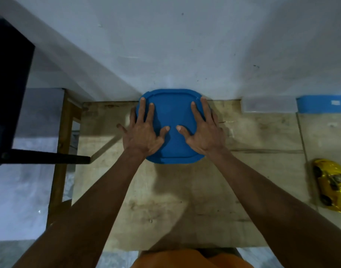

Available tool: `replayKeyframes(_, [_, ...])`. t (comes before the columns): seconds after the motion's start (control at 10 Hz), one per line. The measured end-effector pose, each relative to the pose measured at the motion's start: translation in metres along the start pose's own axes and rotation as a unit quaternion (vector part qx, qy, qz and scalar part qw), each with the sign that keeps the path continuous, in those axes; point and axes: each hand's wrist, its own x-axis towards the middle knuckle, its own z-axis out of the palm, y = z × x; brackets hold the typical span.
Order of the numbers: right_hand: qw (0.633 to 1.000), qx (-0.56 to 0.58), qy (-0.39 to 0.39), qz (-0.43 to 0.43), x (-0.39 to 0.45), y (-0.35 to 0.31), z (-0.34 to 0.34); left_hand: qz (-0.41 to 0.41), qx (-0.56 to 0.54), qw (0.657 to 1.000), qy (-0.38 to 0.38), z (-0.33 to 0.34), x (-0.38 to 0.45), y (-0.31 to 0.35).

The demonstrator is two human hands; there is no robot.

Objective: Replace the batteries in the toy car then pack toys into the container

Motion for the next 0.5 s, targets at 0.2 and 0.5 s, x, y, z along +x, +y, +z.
replayKeyframes(0.2, [1.000, 0.003, -0.025, 0.010, 0.000, -0.007, -0.006, -0.048, -0.047, 0.998, -0.001, -0.008, -0.005, 0.015])
replayKeyframes(0.5, [0.997, 0.049, 0.054, 0.006, -0.045, -0.017, -0.018, -0.028, -0.086, 0.992, 0.084, -0.010, -0.045, 0.026])
